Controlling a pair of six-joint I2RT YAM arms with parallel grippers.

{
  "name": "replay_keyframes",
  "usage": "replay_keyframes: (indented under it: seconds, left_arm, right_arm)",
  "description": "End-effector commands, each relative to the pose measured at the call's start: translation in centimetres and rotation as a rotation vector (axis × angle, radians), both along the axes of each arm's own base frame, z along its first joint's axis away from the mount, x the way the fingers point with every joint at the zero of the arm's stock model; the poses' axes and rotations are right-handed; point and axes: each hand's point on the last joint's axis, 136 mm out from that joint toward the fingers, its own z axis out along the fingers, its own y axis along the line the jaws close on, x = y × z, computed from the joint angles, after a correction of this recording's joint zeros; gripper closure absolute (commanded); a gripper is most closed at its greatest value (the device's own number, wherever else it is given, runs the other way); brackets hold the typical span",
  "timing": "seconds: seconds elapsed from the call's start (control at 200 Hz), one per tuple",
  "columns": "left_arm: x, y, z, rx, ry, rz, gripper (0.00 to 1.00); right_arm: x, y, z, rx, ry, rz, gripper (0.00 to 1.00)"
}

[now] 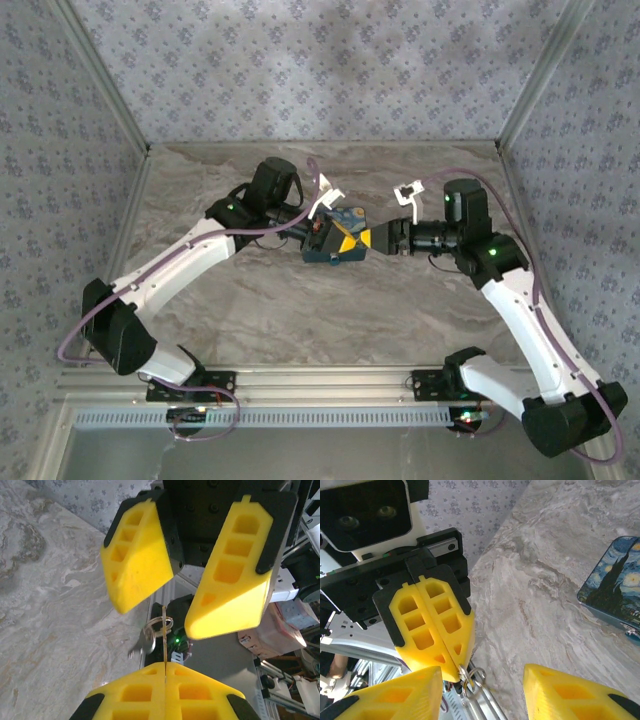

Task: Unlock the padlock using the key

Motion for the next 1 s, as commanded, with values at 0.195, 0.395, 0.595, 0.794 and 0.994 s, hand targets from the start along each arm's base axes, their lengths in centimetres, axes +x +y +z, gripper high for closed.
replay_keyframes:
  seconds: [0.195,0.395,0.595,0.794,0.994]
  left_arm:
    - [-1.0,0.1,0.7,0.008,-0.004,-0.051,1.0]
    - [-0.9,0.0,0.5,0.011,-0.001,-0.052,1.0]
    - [-0.9,0.0,0.6,0.008,-0.005,-0.054,1.0]
    - [-0.9,0.0,0.7,0.009,-0.008,-0.055,1.0]
    - [-0.9,0.1,0.7,0.012,-0.012,-0.056,1.0]
  right_arm:
    - [-0.2,-0.1,2.3,0.023,-0.079,-0.002,0.52]
    - [-0.3,0.6,1.9,0.02,-0.064,0.024,0.57]
    - [-0.4,1.1,1.8,0.015,-0.053,0.042,0.65]
    - [-0.4,1.2,0.9,-0.011,-0.027,0.043,0.72]
    - [-0.5,0.9,0.4,-0.034,-0.014,0.039,0.82]
